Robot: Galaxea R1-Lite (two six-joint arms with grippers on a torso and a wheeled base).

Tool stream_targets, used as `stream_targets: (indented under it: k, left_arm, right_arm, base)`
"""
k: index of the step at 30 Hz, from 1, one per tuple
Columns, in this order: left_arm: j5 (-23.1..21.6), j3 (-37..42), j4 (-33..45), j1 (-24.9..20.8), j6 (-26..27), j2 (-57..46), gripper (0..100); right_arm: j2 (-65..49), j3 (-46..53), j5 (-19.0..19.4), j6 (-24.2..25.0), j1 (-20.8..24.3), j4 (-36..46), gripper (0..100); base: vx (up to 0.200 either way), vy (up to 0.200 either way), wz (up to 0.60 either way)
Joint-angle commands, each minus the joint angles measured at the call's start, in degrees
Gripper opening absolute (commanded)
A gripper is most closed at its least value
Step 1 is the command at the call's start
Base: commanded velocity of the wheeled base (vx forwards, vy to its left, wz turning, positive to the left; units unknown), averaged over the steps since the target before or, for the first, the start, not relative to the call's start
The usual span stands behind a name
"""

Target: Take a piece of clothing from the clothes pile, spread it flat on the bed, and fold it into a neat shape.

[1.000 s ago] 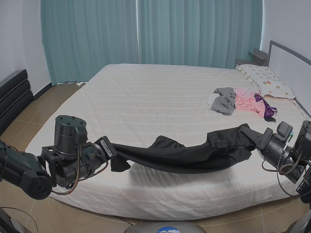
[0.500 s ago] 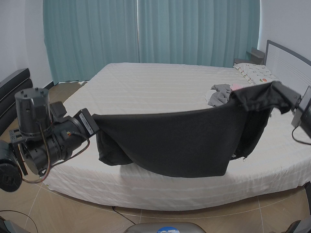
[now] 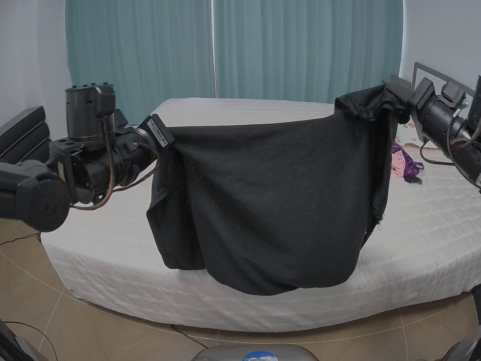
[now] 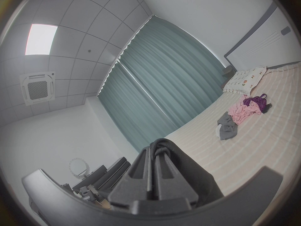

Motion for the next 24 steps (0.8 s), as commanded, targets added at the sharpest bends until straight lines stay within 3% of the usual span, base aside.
stream_targets:
  k: [1,14,24]
  left_arm:
    - [-0.96,-6.68,0.43,2.19,0.06,10.46,0]
    - [-0.96,-19.87,3.24,5.36,0.23,26.01,0]
    - [-0.87,-24.0,3.07,6.59,-0.12,35.86,0]
  right_arm:
    - [12.57,-5.66,-0.52,-0.42,-1.57,-4.16,0]
    - [28.13,-14.54,-0.52,-1.21,-2.89,-7.06,0]
    - [39.03,-18.75,-1.05,-3.05,-3.24,-7.32,0]
  base:
    - [0.2,0.0,0.0]
    - [0.2,0.0,0.0]
    - [0.2,0.0,0.0]
